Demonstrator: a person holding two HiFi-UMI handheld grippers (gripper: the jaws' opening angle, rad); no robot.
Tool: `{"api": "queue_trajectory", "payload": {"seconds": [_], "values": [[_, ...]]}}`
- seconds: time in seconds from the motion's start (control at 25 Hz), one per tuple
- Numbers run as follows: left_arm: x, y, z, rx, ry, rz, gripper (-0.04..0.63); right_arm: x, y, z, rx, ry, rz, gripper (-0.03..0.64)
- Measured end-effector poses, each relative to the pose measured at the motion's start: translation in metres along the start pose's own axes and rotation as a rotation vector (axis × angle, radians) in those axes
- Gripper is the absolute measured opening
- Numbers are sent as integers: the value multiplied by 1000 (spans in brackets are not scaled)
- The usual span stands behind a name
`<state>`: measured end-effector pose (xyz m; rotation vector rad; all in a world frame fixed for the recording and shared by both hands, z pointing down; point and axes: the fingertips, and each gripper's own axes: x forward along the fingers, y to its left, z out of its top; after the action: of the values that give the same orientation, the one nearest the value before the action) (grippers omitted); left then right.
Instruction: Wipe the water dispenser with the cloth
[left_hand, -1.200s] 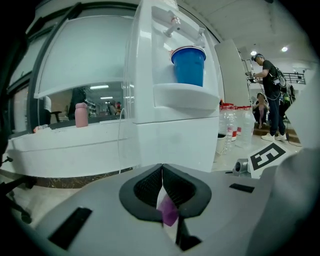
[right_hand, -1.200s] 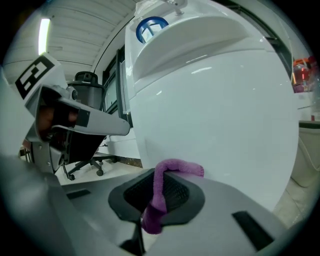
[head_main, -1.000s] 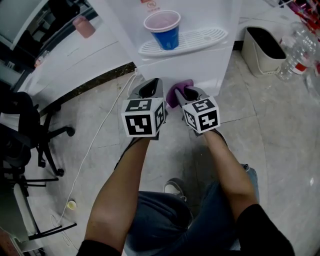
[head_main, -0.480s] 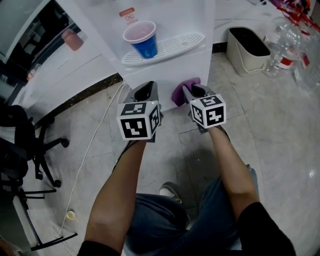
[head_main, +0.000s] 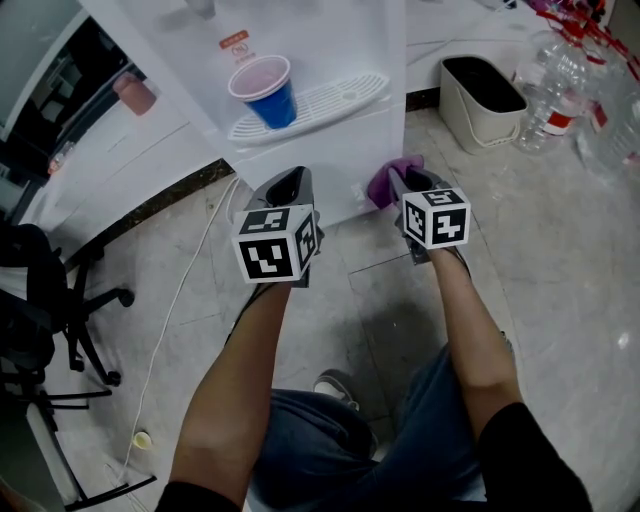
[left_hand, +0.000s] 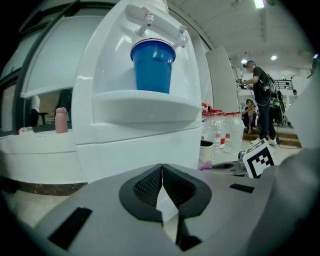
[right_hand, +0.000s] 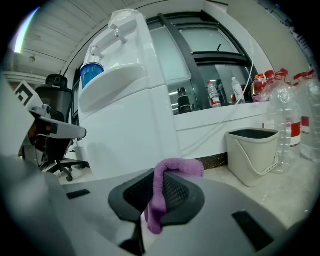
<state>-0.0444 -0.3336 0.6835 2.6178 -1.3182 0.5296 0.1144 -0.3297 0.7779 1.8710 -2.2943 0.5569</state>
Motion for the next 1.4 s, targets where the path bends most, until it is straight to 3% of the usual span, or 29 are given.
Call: {"api": "queue_trajectory", "payload": {"seconds": [0.24,0.44,0.84,1.0,1.4], "values": [[0,-8,5,-30,-10,1,26,-16,4,15,-23,-15,16,32],[-14,-10,25,-131,-40,48,26,-53,24,44,-96,-17,54,32],[-78,-29,83,-88,108,50,26,-111,84,153,-139,53,157,32],[-110,-28,146,-106,130,56,26,-136,112,224,-144,76,181,32],[-201,-8,357,-114,100,52,26,-198,185,447,-185,69,200,32]]}}
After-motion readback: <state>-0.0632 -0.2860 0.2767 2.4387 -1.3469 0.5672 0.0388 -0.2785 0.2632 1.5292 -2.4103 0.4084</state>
